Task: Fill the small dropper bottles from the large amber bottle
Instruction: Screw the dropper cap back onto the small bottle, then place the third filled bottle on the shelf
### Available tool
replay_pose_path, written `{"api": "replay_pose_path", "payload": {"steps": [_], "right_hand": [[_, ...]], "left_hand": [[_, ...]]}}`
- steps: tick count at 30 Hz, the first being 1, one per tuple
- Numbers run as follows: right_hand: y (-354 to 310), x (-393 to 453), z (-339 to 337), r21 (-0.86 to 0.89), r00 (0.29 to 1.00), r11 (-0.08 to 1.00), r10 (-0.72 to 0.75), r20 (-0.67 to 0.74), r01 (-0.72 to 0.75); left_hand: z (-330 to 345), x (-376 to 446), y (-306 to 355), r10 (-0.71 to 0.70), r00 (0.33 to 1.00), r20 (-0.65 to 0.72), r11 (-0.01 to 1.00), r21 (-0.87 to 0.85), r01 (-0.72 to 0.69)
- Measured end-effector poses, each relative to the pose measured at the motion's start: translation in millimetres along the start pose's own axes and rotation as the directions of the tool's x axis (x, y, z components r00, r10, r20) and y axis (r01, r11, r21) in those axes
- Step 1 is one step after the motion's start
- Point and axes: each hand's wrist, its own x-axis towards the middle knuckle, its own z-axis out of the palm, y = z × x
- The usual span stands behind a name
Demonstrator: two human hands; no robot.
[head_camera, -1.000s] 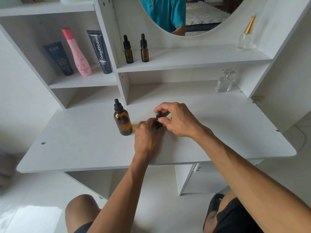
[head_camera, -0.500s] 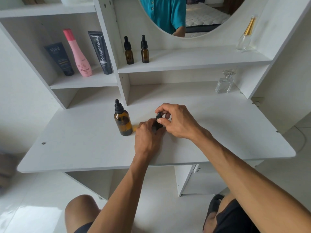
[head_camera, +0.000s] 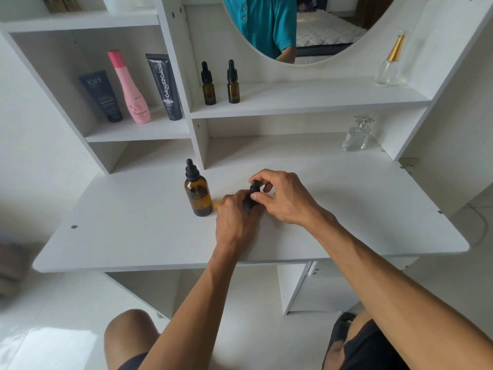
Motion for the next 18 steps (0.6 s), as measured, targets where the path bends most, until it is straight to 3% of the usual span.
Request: {"api": "replay_pose_path", "payload": {"steps": [6, 10, 18], "right_hand": [[4.4, -3.6, 3.0, 0.056, 0.999, 0.998, 0.016, -0.029, -0.014], [7.8, -7.0, -3.0, 0.114, 0.990, 0.993, 0.042, -0.135, -0.027], [20.1, -13.6, -16.2, 0.168, 0.967, 0.981, 0.129, -0.219, -0.093]], "left_hand": [[-2.6, -2.2, 3.5, -0.016, 0.999, 0.032, 1.000, -0.013, 0.016], [-7.0, -4.1, 2.3, -0.055, 0.997, 0.061, 0.998, -0.001, 0.055], [1.0, 8.5, 15.6, 0.006, 0.996, 0.091, 0.981, 0.195, -0.024]]}}
